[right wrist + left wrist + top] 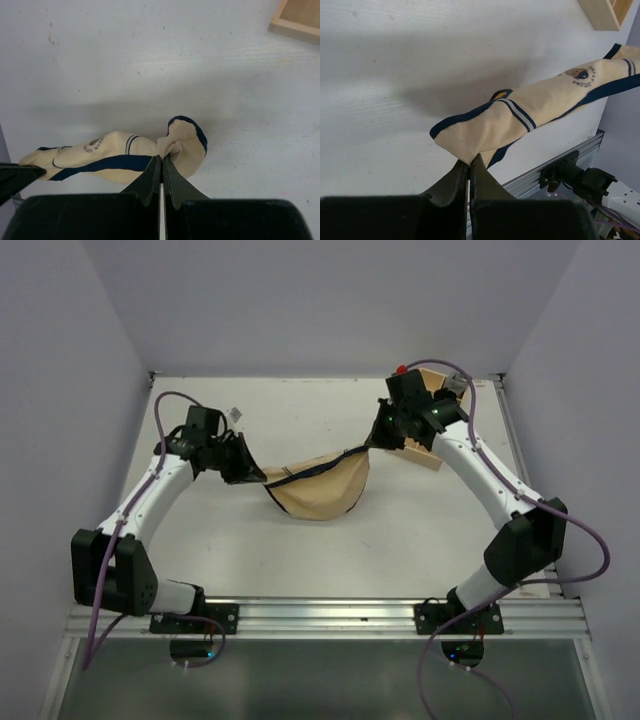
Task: Roll the underwear
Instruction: Flatten the underwear
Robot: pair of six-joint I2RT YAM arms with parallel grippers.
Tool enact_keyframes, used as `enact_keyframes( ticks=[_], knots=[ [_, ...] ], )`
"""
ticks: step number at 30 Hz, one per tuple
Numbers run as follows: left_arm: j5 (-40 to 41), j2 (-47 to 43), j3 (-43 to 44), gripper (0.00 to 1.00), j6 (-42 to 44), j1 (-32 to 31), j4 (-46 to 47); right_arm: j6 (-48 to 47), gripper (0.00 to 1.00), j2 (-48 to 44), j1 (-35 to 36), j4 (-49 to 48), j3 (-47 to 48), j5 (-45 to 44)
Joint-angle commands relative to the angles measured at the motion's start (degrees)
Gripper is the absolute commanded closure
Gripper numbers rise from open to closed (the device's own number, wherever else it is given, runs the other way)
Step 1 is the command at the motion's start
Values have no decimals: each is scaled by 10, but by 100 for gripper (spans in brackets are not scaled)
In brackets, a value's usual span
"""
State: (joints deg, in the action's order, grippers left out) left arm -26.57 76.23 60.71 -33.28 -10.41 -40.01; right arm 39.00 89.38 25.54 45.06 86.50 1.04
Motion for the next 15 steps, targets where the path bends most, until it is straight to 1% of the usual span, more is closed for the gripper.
enact_keyframes(
  ticks=[1, 2, 3, 4, 5, 6, 7, 9, 11, 13, 14, 15],
  knots=[
    [-19, 78, 79, 100, 20, 0, 27, -4, 100, 59, -3, -23, 74, -9],
    [-22, 122, 104, 100, 28, 2, 23, -11, 100, 100, -3, -21, 97, -9],
    [-22, 142, 147, 100, 30, 3, 20, -24, 100, 118, -3, -13, 145, -9],
    [-23, 171, 171, 100, 31, 4, 20, -30, 100, 137, -6, -6, 171, -9],
    [-21, 182, 212, 100, 33, 5, 18, -34, 100, 173, -8, 12, 221, -9],
    [-17, 192, 212, 100, 33, 5, 18, -35, 100, 186, -11, 21, 245, -9],
    [-12, 200, 254, 100, 34, 5, 10, -37, 100, 199, -15, 28, 265, -5],
    [-10, 221, 286, 100, 38, 6, -5, -44, 100, 212, -16, 42, 303, 5],
    [-10, 222, 286, 100, 44, 5, -17, -48, 100, 206, -15, 43, 299, 8],
    [-3, 200, 254, 100, 45, 5, -1, -53, 100, 179, -15, 36, 245, 6],
    [-1, 191, 199, 100, 46, 5, 8, -53, 100, 165, -15, 18, 215, 7],
    [0, 179, 172, 100, 46, 5, 17, -53, 100, 134, -15, 5, 140, 12]
  ],
)
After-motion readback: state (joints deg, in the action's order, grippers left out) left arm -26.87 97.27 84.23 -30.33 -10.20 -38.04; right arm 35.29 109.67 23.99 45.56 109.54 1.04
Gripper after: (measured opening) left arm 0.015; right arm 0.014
